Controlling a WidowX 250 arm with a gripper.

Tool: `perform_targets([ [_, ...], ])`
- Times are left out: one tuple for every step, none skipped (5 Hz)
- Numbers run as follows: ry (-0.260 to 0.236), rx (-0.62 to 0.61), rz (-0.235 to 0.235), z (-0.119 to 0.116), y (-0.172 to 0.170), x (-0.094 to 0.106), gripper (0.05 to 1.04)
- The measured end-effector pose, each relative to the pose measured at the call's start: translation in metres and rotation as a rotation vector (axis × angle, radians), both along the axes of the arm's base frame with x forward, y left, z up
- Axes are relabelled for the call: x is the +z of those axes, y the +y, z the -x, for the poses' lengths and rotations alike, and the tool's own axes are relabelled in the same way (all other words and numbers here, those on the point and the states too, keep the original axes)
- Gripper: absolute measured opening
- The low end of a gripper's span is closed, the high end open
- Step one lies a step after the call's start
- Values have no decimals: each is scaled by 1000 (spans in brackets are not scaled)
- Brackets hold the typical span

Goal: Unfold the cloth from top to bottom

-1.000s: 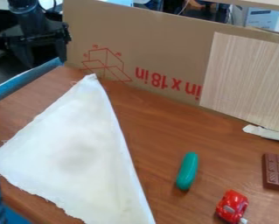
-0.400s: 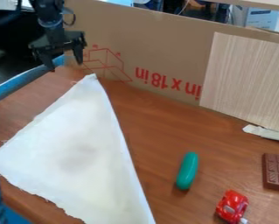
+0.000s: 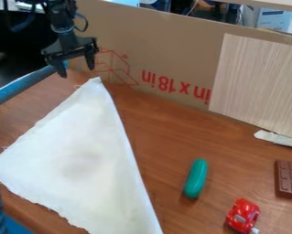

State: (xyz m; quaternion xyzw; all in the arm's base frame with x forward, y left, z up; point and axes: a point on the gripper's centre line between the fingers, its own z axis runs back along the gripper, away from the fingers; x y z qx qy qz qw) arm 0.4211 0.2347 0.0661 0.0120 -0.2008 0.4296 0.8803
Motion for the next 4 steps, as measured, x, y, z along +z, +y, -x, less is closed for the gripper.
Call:
perform_targets([
  [4,-8,6,-7,-5,-6,1000],
  [29,-2,10,-9,-8,-20,1000],
  [37,-5,8,-15,-12,-27,1000],
  [59,20,19,-14,-11,-38,930],
])
